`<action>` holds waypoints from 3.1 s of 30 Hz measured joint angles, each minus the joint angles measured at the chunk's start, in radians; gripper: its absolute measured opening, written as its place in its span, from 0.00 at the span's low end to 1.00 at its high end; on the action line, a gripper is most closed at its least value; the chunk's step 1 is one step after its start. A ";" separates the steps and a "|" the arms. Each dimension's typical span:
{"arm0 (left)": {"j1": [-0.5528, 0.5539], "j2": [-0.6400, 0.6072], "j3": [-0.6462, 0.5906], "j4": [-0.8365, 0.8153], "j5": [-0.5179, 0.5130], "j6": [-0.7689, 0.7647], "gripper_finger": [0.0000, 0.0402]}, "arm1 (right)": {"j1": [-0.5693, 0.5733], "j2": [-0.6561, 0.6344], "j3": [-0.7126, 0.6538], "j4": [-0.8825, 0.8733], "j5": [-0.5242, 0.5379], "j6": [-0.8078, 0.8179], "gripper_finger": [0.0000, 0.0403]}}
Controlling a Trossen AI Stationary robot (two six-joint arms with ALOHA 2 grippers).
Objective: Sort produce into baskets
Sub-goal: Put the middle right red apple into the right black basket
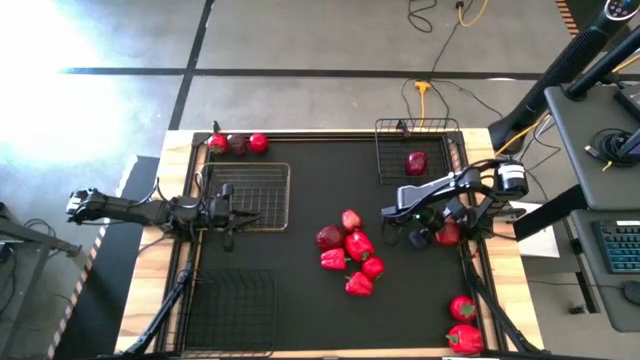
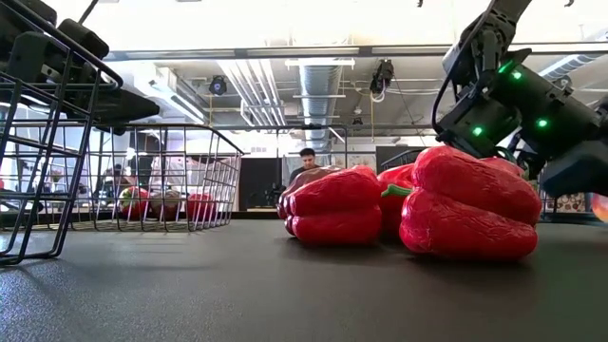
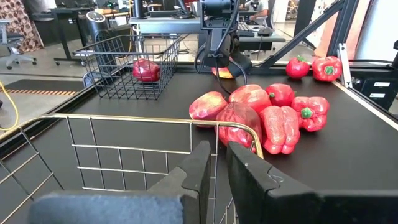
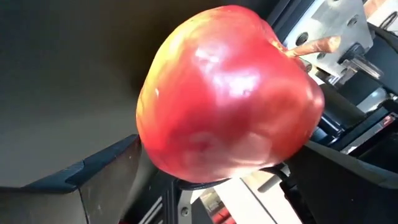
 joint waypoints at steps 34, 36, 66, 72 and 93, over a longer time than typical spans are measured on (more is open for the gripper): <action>0.000 0.000 0.000 0.000 0.000 0.000 0.09 | 0.206 -0.010 0.122 0.133 0.222 0.162 0.95; 0.000 0.000 0.000 0.000 0.000 0.000 0.09 | 0.200 -0.010 0.119 0.136 0.223 0.161 0.95; 0.000 0.000 0.000 0.000 0.000 0.000 0.09 | 0.233 -0.076 0.221 0.032 0.298 0.212 0.95; 0.000 0.000 0.000 0.000 0.000 0.000 0.09 | 0.245 -0.074 0.192 0.102 0.309 0.174 0.95; 0.000 0.002 0.000 0.000 0.000 0.000 0.09 | 0.315 -0.076 0.093 0.490 0.560 0.359 0.95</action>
